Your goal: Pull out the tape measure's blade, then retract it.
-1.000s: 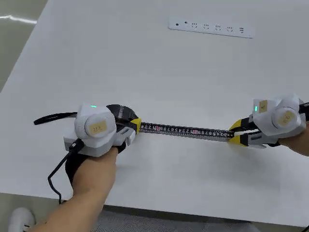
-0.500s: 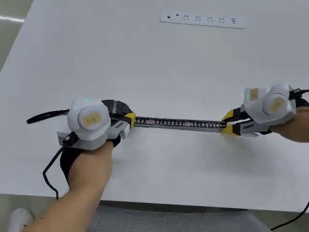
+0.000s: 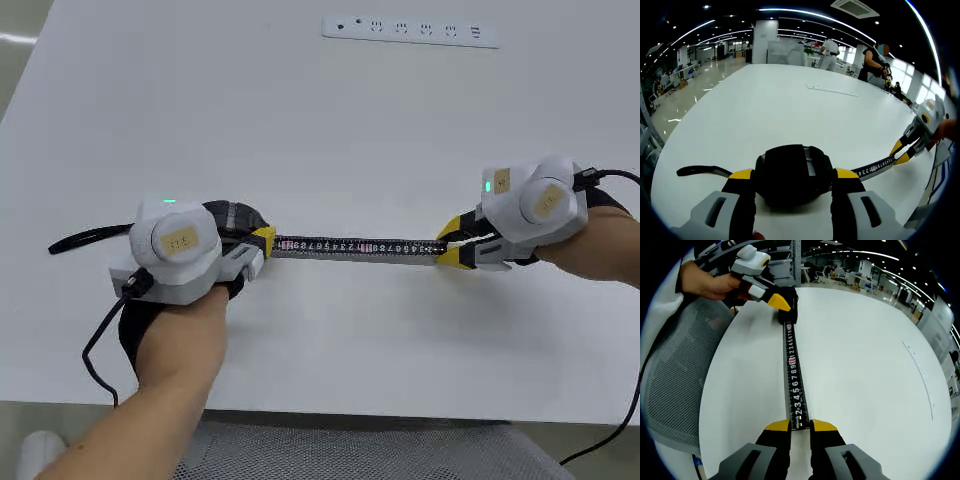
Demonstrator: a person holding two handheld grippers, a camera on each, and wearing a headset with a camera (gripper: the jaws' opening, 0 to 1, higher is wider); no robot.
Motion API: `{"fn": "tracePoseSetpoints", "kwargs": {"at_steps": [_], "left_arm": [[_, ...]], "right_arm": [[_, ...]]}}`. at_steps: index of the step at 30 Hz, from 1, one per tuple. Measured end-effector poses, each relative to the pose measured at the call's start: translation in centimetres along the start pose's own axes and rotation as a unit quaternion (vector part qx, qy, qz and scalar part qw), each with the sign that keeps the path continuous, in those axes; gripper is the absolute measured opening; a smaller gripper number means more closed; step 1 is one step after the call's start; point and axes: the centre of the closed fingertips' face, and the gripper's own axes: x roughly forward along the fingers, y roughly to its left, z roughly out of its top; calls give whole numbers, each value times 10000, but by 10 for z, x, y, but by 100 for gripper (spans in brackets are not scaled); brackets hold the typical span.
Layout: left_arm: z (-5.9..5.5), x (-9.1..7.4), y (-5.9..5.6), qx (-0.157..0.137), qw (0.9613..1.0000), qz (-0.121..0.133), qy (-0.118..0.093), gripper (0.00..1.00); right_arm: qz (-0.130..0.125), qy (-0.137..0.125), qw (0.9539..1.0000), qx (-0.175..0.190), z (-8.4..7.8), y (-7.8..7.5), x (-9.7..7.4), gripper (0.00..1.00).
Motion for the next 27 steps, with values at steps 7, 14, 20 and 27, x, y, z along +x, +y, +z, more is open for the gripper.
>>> {"fn": "tracePoseSetpoints", "kwargs": {"at_steps": [7, 14, 20, 27], "left_arm": [[0, -1, 0, -23, 10000, -4, 6, 56], [0, -1, 0, -27, 10000, -6, 4, 56], [0, 0, 0, -29, 10000, -10, 7, 56], [0, 0, 1, -41, 10000, -6, 2, 56]], "right_arm": [[37, -47, 10000, 33, 5, -1, 5, 11], [38, -135, 9999, 59, 15, -1, 6, 11], [73, -169, 9998, 29, 23, 1, 13, 11], [107, -206, 9997, 2, 30, 2, 17, 11]]}}
